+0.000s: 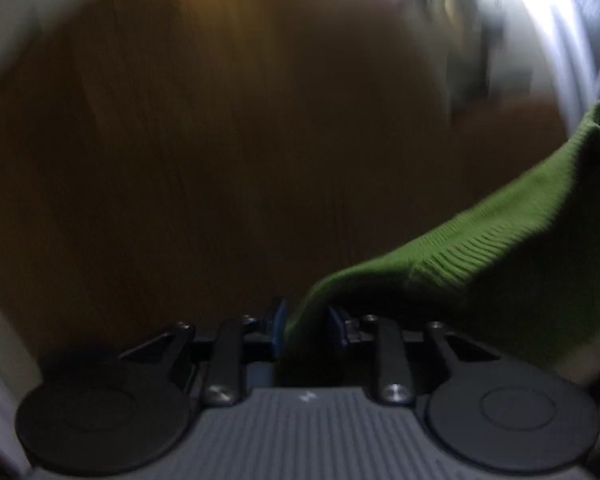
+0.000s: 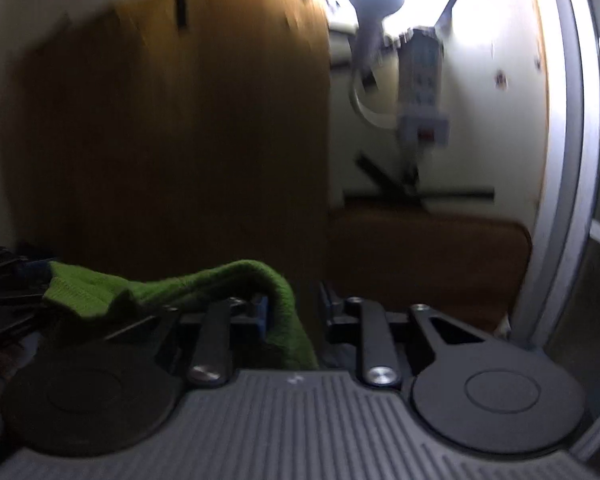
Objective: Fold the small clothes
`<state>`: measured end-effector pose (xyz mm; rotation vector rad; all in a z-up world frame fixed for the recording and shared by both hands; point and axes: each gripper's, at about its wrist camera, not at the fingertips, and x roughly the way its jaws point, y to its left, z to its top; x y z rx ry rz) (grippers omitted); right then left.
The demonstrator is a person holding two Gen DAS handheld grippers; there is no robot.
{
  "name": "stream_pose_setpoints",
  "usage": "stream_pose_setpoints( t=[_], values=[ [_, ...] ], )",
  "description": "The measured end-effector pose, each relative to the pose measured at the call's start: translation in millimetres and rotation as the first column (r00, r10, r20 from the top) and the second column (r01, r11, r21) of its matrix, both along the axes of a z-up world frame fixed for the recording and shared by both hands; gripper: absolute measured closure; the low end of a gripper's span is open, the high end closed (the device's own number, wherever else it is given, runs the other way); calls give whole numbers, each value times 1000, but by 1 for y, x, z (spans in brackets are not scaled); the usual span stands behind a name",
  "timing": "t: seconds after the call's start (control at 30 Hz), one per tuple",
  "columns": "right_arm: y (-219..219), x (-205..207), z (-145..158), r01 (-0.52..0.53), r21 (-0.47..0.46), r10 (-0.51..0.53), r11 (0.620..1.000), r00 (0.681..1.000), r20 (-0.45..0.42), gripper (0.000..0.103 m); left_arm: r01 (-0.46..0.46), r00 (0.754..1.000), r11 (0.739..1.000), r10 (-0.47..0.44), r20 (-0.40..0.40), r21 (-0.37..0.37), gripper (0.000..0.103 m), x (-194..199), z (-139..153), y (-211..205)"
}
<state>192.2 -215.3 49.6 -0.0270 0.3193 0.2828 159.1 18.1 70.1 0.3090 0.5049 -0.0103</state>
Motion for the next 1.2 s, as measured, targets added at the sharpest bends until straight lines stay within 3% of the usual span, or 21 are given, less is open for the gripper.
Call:
stream_pose_setpoints(
  t=[0.07,0.17,0.2,0.27,0.4,0.47,0.5,0.53,0.57,0.6,0.63,0.7,0.77,0.8,0.87,0.93,0.97,1.03,1.1,1.2],
  values=[
    [-4,23,-45,30,0,-30,1000,990,-135,72,32,998,995,-37,-50,-96,83,-6,-33,17],
    [-13,4,-83,12,6,-11,1000,988,-153,69,22,998,997,-26,-49,-76,72,-29,-63,40],
    [-13,-6,-90,-14,-3,14,1000,989,-146,65,17,997,995,-24,-71,-99,69,-35,-69,50],
    [-13,-29,-103,-57,-18,54,998,990,-129,47,11,991,985,-34,-130,-175,69,-42,-78,68],
    [1,-60,-128,-131,-27,124,991,977,-173,40,-6,979,965,-48,-197,-263,59,-55,-84,88],
    [7,-62,-140,-151,-41,139,988,966,-220,40,4,973,958,-69,-218,-287,59,-58,-90,91],
    [9,-69,-147,-147,-56,130,988,962,-238,42,15,971,957,-83,-223,-291,59,-59,-88,91],
    [10,-69,-151,-152,-64,131,986,957,-260,50,23,969,958,-92,-228,-287,61,-59,-85,88],
    [9,-67,-156,-154,-60,131,986,950,-284,76,24,969,960,-91,-230,-281,62,-62,-85,88],
    [1,-69,-156,-154,-37,138,987,949,-282,92,29,971,960,-93,-219,-277,67,-63,-88,88],
    [-5,-69,-153,-142,-35,126,989,950,-285,95,44,972,959,-106,-211,-280,84,-64,-89,86],
    [-21,-63,-136,-57,-55,44,997,973,-227,95,34,974,961,-93,-206,-275,94,-68,-87,89],
    [-40,-50,-119,85,-141,-102,986,988,-116,95,3,977,963,-61,-207,-270,94,-71,-81,89],
    [-52,-40,-112,175,-205,-189,963,981,-49,95,-9,977,964,-48,-208,-264,94,-70,-80,89],
    [-84,-4,-108,321,-280,-335,905,942,-5,93,-15,979,968,-37,-201,-251,93,-76,-76,87],
    [-117,28,-112,444,-293,-481,847,874,-67,89,-5,980,968,-44,-192,-249,91,-84,-71,87],
    [-129,32,-110,477,-251,-512,842,854,-94,89,7,980,968,-57,-191,-251,89,-89,-70,90],
    [-143,21,-102,430,-64,-435,901,889,-144,83,31,979,966,-82,-189,-257,77,-101,-68,92],
    [-143,3,-98,334,83,-315,939,931,-185,76,41,975,963,-97,-201,-267,73,-113,-67,93],
    [-130,-28,-107,123,200,-79,972,974,-213,71,44,971,959,-106,-213,-278,69,-127,-65,97]
  ],
)
